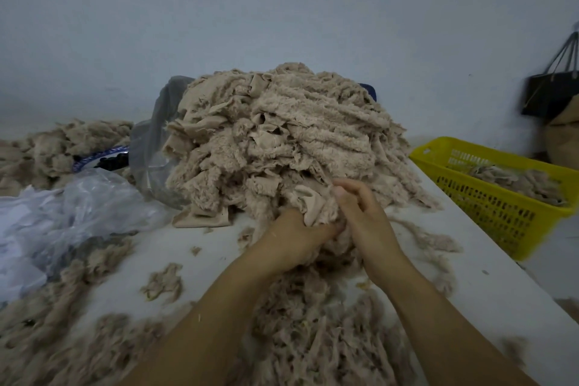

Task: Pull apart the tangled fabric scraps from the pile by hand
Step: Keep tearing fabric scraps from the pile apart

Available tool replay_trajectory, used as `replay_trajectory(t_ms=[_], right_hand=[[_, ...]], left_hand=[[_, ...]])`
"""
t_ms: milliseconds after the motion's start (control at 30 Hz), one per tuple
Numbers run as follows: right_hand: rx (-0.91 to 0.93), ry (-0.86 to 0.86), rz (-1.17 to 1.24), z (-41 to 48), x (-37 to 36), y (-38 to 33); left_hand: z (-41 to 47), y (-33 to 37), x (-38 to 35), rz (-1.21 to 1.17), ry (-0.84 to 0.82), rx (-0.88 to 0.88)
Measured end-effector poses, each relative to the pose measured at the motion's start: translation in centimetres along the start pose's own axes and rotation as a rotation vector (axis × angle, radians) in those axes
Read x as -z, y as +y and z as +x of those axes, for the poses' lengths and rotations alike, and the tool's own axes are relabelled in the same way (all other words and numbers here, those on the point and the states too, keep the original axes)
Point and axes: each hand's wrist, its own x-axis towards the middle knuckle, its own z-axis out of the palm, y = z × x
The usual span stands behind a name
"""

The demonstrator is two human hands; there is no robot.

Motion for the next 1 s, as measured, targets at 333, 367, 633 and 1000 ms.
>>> replay_trajectory(t_ms=[333,367,633,1000], right_hand=[[-0.036,0.288,0.000,0.7,-0.1,0.6],[-0.041,0.321,0.006,0.8,0.0,0.7],[-0.026,0.472,-0.077,1.2,0.9,1.8],[0.138,-0.035,-0.149,-0.2,-1.2,1.1]], left_hand=[[-0.1,-0.8,1.5,-0.474,0.030,0.095],[-0.2,-0.8,1.6,-0.536,0.022,0.112],[-0.8,-0.7,2.5,-0.934,-0.021,0.073],[-0.4,-0.4,2.7,-0.947,0.059,0.032]])
